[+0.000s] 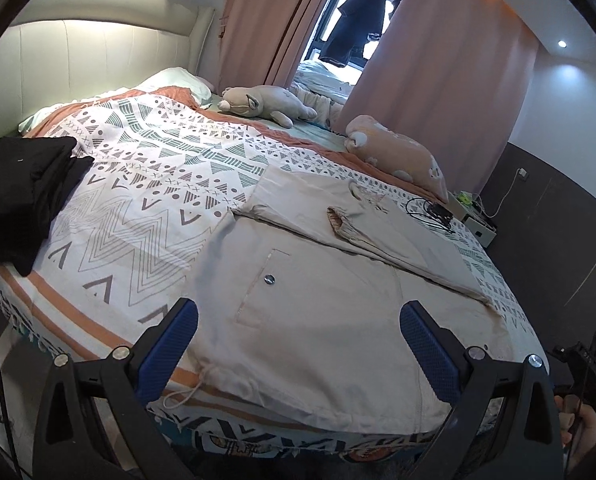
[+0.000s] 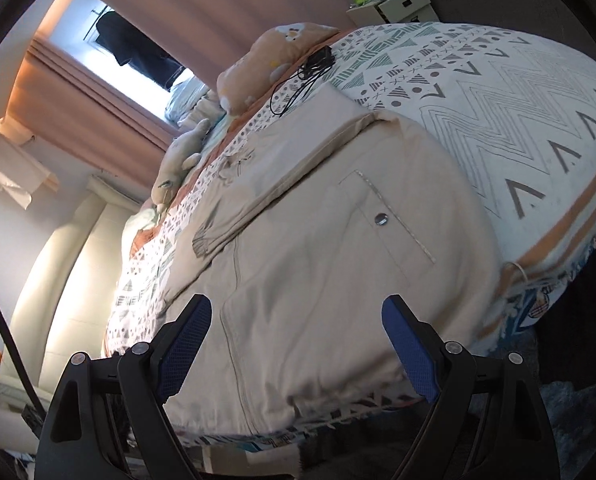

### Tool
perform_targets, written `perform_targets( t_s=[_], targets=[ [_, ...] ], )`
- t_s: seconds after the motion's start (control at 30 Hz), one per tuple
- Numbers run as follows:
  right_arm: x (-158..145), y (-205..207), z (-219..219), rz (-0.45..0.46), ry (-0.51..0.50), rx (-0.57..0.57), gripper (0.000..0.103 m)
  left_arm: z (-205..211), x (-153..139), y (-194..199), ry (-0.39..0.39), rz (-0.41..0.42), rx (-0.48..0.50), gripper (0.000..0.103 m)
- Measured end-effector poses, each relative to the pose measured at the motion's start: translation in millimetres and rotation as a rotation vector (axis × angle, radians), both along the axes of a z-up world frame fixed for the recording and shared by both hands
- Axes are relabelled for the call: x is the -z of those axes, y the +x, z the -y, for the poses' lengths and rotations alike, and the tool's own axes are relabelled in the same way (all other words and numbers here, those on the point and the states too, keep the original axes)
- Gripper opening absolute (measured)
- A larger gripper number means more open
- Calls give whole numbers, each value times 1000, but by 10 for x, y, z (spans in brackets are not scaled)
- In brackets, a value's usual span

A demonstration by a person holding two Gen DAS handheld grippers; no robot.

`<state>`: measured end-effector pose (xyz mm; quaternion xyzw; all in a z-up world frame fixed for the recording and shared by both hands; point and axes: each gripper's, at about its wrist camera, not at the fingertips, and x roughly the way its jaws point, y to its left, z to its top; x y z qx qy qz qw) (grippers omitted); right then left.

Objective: Fold large clothes
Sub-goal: 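Move both tools toward the jacket's drawstring hem, then close the left gripper on the hem while the right gripper grasps the hem too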

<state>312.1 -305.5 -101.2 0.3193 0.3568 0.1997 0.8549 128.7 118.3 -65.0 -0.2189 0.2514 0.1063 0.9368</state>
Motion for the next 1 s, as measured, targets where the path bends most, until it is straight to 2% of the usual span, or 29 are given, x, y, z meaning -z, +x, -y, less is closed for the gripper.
perform_targets(
  t_s=[0.3,0.57,0.7,0.8,0.87,1.0],
  targets=[
    [80,-484,404,38,-17,-11,86,198,36,-395,-1,15,80,103],
    [318,-695,666,44,-45,-32,86,-81,309,-572,-78,-31,64,103],
    [553,-649,739,15,-19,-37,86,-311,477,-560,-117,-52,28,103],
    [729,-549,822,-19,28,3,86,-492,597,-553,-168,-57,4,103],
    [836,-468,901,-40,69,27,78,-581,661,-538,-192,-61,-10,103],
    [990,-304,902,-83,108,33,69,-700,762,-482,-222,-64,-21,103]
  ],
)
